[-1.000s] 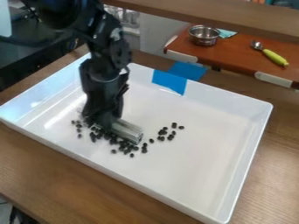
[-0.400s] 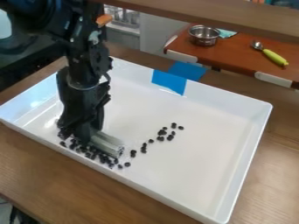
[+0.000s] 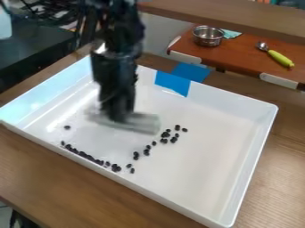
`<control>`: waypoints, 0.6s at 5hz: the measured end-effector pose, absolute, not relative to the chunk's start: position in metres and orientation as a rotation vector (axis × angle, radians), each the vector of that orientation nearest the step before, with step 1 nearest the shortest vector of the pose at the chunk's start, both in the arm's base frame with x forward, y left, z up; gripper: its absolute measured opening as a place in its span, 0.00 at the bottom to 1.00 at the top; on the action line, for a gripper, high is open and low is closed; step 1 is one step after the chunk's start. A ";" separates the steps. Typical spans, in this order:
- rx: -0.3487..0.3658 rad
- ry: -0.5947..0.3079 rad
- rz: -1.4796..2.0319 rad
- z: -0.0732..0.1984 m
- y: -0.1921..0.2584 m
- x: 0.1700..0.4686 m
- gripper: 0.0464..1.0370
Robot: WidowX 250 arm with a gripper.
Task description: Sweep into pile
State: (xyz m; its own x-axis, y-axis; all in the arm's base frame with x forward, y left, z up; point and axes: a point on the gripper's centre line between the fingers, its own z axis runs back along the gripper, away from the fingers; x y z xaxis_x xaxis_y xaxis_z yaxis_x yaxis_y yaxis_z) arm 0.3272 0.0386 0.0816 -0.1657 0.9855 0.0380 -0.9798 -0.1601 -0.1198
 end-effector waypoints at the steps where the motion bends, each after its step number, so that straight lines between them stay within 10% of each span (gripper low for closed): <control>1: -0.112 -0.103 1.748 0.098 0.014 0.356 0.30; 3: -0.168 -0.184 1.639 0.088 -0.058 0.407 0.30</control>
State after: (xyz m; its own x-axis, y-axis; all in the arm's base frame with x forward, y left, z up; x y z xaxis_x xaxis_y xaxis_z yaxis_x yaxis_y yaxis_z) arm 0.4067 -0.0581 0.0878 -0.0761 0.9971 0.0017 -0.9726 -0.0739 -0.2203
